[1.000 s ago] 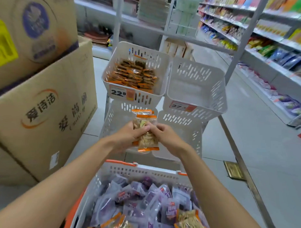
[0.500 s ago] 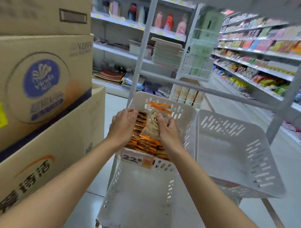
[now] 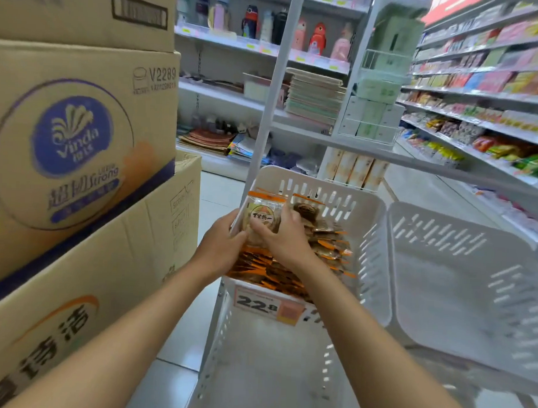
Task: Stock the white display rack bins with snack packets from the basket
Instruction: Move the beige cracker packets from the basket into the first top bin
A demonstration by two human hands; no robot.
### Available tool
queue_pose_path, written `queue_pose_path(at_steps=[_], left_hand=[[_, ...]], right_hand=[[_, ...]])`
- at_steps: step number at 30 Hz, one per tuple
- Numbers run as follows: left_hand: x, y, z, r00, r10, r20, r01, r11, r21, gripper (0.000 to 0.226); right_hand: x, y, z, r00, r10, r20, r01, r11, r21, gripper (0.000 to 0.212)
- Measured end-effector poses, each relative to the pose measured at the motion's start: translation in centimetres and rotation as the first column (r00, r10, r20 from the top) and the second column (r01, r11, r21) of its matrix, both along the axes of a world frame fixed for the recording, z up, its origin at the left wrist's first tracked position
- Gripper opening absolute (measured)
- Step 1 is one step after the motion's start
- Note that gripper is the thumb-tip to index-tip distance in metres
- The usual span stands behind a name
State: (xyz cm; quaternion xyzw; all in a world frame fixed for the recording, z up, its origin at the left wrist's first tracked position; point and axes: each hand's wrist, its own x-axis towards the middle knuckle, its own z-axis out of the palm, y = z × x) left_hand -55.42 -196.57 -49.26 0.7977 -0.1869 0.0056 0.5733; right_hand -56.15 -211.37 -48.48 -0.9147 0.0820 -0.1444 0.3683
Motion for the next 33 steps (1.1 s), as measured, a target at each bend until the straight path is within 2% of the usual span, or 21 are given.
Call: queue_pose_path(at_steps=[1, 4, 6, 9, 12, 14, 17, 20, 22, 25, 27, 29, 31, 33], left_hand=[[-0.2, 0.1, -0.1, 1.0, 0.002, -0.01, -0.001, 1.0, 0.02, 0.037], [-1.0, 0.4, -0.5, 0.995, 0.089, -0.04, -0.082, 0.986, 0.144, 0.064], [-2.9, 0.6, -0.1, 0.983, 0.172, 0.067, -0.184, 0.951, 0.249, 0.062], [-7.3, 0.9, 0.9, 0.956, 0.169, 0.241, -0.236, 0.93, 0.283, 0.049], [-12.9, 1.5, 0.2, 0.969, 0.08, 0.232, -0.156, 0.93, 0.332, 0.043], [-17.3, 2.3, -1.3, 0.99, 0.017, 0.143, -0.067, 0.933, 0.353, 0.041], [-23.7, 4.3, -4.7, 0.997, -0.066, -0.036, 0.075, 0.914, 0.398, 0.038], [-29.2, 6.7, -8.5, 0.984, -0.086, -0.154, 0.14, 0.911, 0.387, 0.035], [-31.9, 8.1, -10.7, 0.976, -0.079, -0.204, 0.155, 0.907, 0.392, 0.035], [-34.8, 9.6, -13.2, 0.966, -0.087, -0.245, 0.182, 0.899, 0.398, 0.035], [-36.3, 10.0, -14.1, 0.961, -0.095, -0.258, 0.195, 0.898, 0.395, 0.034], [-37.4, 10.2, -14.3, 0.96, -0.086, -0.268, 0.184, 0.911, 0.369, 0.03], [-38.1, 10.3, -14.4, 0.96, -0.077, -0.271, 0.167, 0.93, 0.326, 0.026], [-38.4, 10.5, -14.3, 0.954, -0.08, -0.288, 0.166, 0.943, 0.289, 0.024]], right_hand=[[-0.2, 0.0, 0.2, 1.0, 0.006, -0.031, -0.005, 1.0, 0.028, 0.097], [-1.4, -0.3, 0.7, 1.0, -0.017, -0.026, 0.019, 0.998, 0.066, 0.088], [-3.1, -0.5, 1.0, 1.0, -0.018, -0.017, 0.019, 0.999, 0.026, 0.088], [-8.0, 0.2, 1.5, 0.998, -0.037, 0.048, 0.039, 0.999, -0.035, 0.078], [-14.9, 1.4, 0.6, 0.988, -0.056, 0.145, 0.064, 0.997, -0.049, 0.055], [-20.2, 2.2, -1.1, 0.989, -0.027, 0.149, 0.033, 0.999, -0.041, 0.045], [-28.1, 3.0, -4.9, 0.999, 0.026, -0.018, -0.026, 1.0, -0.005, 0.045], [-35.2, 3.5, -9.0, 0.971, 0.123, -0.203, -0.13, 0.991, -0.024, 0.043], [-39.5, 4.0, -11.3, 0.91, 0.219, -0.353, -0.25, 0.967, -0.043, 0.036], [-44.5, 4.6, -14.4, 0.779, 0.321, -0.538, -0.373, 0.928, 0.013, 0.027], [-46.7, 5.1, -16.0, 0.709, 0.334, -0.621, -0.384, 0.921, 0.057, 0.041], [-48.0, 6.0, -17.3, 0.656, 0.379, -0.652, -0.372, 0.915, 0.158, 0.066], [-48.1, 6.9, -17.9, 0.628, 0.392, -0.673, -0.434, 0.894, 0.116, 0.085], [-47.5, 7.7, -17.4, 0.611, 0.376, -0.697, -0.486, 0.873, 0.045, 0.087]])
